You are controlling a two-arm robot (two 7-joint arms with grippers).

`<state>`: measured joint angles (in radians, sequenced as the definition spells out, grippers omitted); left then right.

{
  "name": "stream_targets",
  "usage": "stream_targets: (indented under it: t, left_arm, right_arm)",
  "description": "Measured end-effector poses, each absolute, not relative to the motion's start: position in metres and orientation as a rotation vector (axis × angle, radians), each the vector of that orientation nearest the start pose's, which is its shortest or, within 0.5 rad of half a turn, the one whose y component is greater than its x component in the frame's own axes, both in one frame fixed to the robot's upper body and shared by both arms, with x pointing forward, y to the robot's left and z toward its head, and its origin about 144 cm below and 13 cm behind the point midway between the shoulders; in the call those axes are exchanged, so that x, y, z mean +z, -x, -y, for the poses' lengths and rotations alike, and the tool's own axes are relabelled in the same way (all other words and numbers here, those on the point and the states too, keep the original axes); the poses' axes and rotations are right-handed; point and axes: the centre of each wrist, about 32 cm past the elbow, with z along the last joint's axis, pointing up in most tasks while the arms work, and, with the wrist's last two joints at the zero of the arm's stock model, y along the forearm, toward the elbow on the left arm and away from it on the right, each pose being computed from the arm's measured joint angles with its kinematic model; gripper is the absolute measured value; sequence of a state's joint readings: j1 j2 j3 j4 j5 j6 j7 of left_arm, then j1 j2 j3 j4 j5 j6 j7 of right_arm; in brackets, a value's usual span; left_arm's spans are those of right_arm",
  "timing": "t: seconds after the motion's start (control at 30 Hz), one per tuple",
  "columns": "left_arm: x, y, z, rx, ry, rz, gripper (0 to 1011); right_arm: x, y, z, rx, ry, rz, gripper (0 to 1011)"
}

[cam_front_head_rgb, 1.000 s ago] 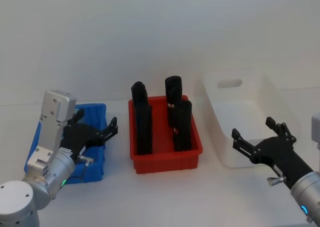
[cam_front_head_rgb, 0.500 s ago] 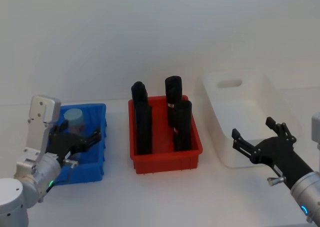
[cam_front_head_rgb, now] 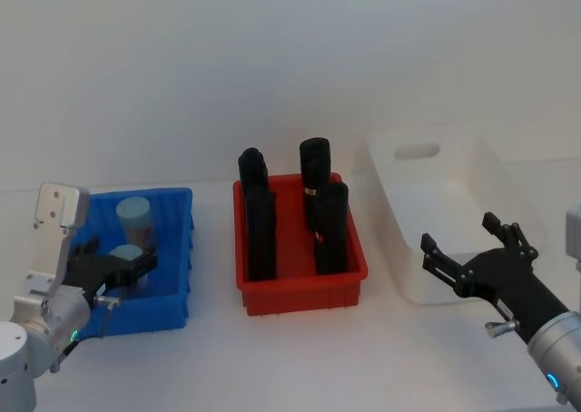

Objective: Pick the cotton swabs from the blue box and place them into the white box.

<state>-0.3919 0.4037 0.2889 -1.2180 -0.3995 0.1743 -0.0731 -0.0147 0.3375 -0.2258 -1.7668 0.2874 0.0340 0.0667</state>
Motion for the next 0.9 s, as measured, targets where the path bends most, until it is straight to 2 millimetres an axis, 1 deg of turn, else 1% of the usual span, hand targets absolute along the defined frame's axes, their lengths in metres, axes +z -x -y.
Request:
stream_targets:
  t: [0.23, 0.77, 0.8, 0.9]
  left_arm:
    - [1.168, -0.564, -0.315, 1.4, -0.234, -0.141, 1004]
    - [1.159, -0.573, -0.321, 1.404, -0.213, -0.199, 999]
    - [1.159, -0.574, -0.322, 1.403, -0.212, -0.203, 967]
    - [1.158, -0.575, -0.322, 1.399, -0.21, -0.208, 916]
  right_arm:
    - [1.189, -0.443, 0.237, -1.23, -0.026, 0.075, 1002]
    - [1.189, -0.443, 0.237, -1.23, -0.026, 0.075, 1001]
    - [1.189, -0.443, 0.237, -1.23, -0.026, 0.075, 1002]
    - [1.189, -0.443, 0.237, -1.23, -0.026, 0.075, 1002]
